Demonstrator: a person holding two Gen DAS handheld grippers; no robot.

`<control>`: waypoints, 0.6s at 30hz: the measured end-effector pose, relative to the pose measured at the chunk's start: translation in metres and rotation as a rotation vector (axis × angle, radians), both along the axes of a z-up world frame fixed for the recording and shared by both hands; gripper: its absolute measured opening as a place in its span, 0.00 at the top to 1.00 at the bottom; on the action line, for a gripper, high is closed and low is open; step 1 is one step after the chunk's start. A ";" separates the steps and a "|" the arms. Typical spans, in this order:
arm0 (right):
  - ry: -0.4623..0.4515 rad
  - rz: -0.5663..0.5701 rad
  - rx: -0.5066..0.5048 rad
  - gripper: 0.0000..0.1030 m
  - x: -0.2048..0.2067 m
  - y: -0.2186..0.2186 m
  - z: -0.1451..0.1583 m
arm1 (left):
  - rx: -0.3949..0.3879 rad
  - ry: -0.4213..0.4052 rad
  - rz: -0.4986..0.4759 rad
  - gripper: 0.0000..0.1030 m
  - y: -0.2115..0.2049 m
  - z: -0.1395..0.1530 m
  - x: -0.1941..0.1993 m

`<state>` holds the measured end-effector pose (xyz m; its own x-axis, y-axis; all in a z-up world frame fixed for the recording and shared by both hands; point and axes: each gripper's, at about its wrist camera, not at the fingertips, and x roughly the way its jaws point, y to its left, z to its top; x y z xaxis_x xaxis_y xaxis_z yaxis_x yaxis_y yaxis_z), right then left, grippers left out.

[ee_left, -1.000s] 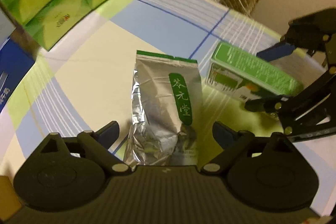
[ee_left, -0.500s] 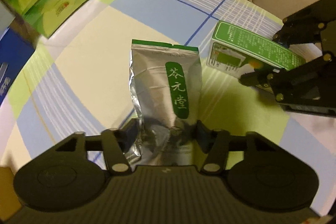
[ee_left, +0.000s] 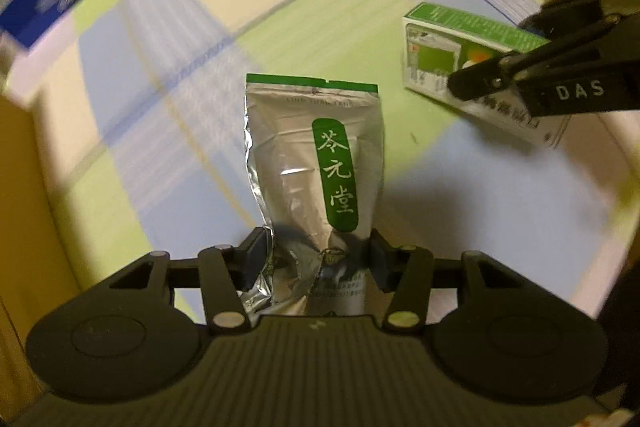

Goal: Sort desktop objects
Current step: 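Lift the tea bag with the left gripper while the right gripper lifts the green box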

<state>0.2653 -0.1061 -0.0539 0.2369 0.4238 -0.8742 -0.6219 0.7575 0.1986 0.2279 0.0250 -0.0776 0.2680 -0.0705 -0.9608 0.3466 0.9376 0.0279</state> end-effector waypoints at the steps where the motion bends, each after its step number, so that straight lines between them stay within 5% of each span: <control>1: 0.015 0.001 0.008 0.73 -0.006 0.000 -0.001 | -0.022 0.002 0.021 0.54 0.004 0.001 -0.008; 8: 0.032 -0.054 -0.001 0.72 -0.014 -0.012 -0.009 | -0.106 -0.033 0.119 0.53 0.024 0.003 -0.039; 12: 0.013 -0.109 -0.009 0.45 -0.009 -0.024 -0.009 | -0.131 -0.053 0.149 0.52 0.031 0.004 -0.039; 18: -0.062 -0.050 -0.047 0.41 -0.014 -0.022 -0.004 | -0.106 -0.087 0.113 0.42 0.030 0.006 -0.037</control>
<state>0.2512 -0.1282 -0.0581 0.3109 0.3693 -0.8758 -0.5933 0.7952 0.1247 0.1910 0.0548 -0.0720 0.3621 -0.1352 -0.9223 0.2396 0.9697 -0.0481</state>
